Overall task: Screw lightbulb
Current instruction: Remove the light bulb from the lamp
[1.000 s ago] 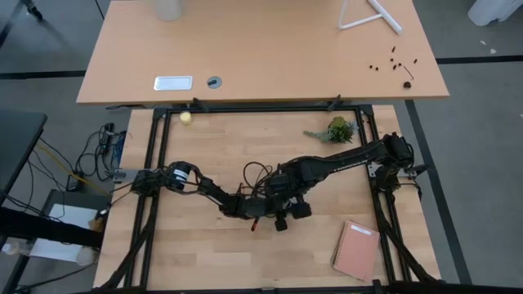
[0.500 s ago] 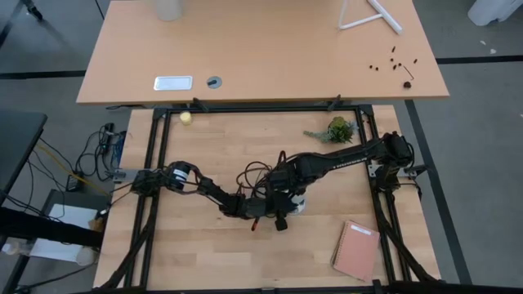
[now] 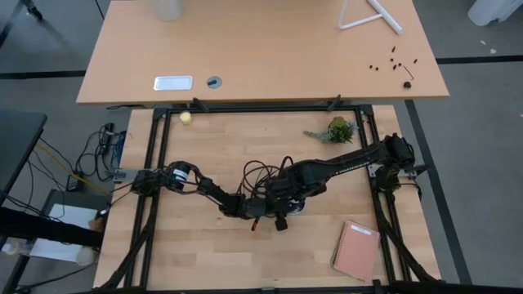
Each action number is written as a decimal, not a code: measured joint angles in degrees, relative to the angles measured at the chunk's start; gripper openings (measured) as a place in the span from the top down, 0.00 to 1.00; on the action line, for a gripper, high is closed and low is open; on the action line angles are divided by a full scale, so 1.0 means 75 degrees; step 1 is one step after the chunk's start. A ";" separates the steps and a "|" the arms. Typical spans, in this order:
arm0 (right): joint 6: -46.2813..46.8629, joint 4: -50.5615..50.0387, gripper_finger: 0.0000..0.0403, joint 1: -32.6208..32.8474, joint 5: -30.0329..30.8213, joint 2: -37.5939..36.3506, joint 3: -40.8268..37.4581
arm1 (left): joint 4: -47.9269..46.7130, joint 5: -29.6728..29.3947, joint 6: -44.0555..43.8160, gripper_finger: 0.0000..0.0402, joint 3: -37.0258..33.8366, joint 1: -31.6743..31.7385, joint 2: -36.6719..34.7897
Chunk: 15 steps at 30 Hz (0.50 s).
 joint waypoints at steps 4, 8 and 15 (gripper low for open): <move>0.0802 0.0003 0.07 0.0190 0.0300 0.0000 0.0000 | -0.0008 0.0000 0.0009 0.53 -0.0002 -0.0003 0.0000; 0.1285 -0.0007 0.07 0.0305 0.0413 0.0000 0.0000 | -0.0011 0.0003 0.0012 0.53 -0.0003 -0.0003 0.0000; 0.1489 -0.0392 0.11 0.0359 0.0645 0.0000 0.0003 | -0.0020 0.0035 0.0009 0.53 -0.0003 -0.0003 0.0000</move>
